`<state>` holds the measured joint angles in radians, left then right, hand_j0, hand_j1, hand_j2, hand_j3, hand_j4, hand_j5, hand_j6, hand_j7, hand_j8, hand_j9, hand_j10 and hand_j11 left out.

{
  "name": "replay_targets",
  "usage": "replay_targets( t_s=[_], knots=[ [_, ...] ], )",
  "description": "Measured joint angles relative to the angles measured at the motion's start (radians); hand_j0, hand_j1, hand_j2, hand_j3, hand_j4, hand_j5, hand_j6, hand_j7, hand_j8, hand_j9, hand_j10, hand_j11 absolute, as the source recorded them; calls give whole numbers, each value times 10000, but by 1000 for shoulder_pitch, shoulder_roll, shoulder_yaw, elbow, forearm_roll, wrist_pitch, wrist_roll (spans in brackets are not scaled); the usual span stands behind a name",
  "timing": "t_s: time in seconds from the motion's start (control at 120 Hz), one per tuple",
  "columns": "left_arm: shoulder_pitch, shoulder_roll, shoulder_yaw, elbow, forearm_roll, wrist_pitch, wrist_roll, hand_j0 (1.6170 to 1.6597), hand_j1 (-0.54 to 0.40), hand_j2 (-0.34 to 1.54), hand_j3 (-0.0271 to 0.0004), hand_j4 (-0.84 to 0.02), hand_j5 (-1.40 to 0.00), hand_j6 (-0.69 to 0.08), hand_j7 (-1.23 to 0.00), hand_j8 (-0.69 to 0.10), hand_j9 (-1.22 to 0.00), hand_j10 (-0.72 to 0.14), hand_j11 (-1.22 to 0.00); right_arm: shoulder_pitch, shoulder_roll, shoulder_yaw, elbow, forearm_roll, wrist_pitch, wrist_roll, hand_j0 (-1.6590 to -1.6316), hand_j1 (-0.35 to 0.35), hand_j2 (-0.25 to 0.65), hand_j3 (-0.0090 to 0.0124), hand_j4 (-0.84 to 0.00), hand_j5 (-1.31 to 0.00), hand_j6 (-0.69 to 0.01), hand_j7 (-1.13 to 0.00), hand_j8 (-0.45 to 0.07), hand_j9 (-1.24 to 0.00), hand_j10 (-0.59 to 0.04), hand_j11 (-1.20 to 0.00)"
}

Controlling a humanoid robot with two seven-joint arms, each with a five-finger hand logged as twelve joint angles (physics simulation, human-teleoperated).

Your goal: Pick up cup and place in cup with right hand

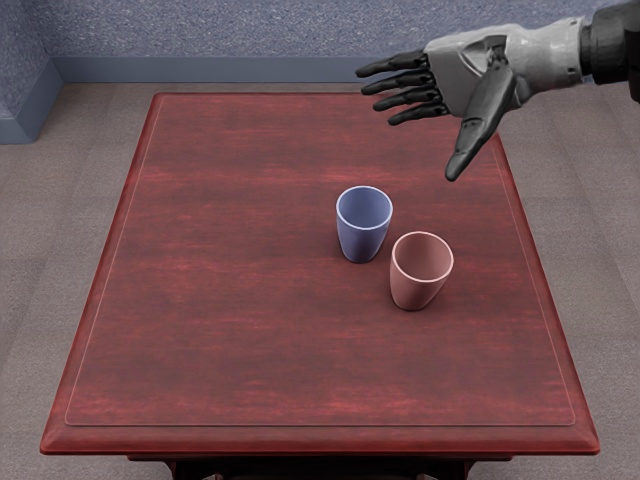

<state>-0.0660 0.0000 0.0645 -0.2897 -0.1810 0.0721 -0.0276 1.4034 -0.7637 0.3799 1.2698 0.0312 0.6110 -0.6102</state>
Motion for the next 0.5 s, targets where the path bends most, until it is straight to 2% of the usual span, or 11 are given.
replay_targets(
  t_s=[0.133, 0.175, 0.233, 0.283, 0.367, 0.425, 0.5],
  knots=[
    [0, 0, 0, 0, 0, 0, 0, 16581, 3444, 7, 0, -37, -50, -37, -50, -38, -50, -38, -50, 12, 21, -14, 11, -22, 0, 0, -16581, -3296, -37, 0, -163, -209, -162, -210, -161, -209, -160, -209],
    [0, 0, 0, 0, 0, 0, 0, 16581, 3444, 7, 0, -38, -50, -38, -50, -38, -50, -38, -50, 16, 67, -17, -18, -63, 0, -1, -16581, -3295, -35, 0, -165, -213, -164, -213, -163, -213, -163, -213],
    [0, 0, 0, 0, 0, 0, 0, 16581, 3444, 7, 0, -39, -50, -39, -50, -38, -50, -38, -50, 36, 179, -54, -94, -172, -4, -1, -16581, -3289, -34, 0, -171, -220, -170, -220, -169, -220, -168, -220],
    [0, 0, 0, 0, 0, 0, 0, 16581, 3444, 7, 0, -39, -50, -39, -50, -38, -50, -38, -50, 82, 269, -127, -141, -236, -77, -1, -16581, -3285, -35, 0, -177, -225, -178, -225, -176, -225, -174, -225],
    [0, 0, 0, 1, 0, 0, 0, 16581, 3444, 6, 0, -38, -50, -38, -50, -38, -50, -38, -50, 196, 401, -307, -188, -292, -273, -1, -16581, -3282, -36, 0, -185, -229, -188, -228, -184, -228, -181, -228],
    [0, 0, 0, 0, 0, 0, 0, 16581, 3444, 6, 0, -37, -50, -37, -50, -38, -50, -38, -50, 255, 453, -405, -202, -310, -366, -1, -16581, -3282, -37, 0, -187, -229, -191, -227, -187, -228, -182, -228],
    [0, 0, 0, 1, 0, 0, 0, 16581, 3444, 6, 0, -37, -49, -37, -49, -37, -49, -38, -49, 296, 492, -494, -202, -321, -491, -1, -16581, -3278, -36, 0, -193, -233, -199, -232, -193, -233, -188, -232]
  ],
)
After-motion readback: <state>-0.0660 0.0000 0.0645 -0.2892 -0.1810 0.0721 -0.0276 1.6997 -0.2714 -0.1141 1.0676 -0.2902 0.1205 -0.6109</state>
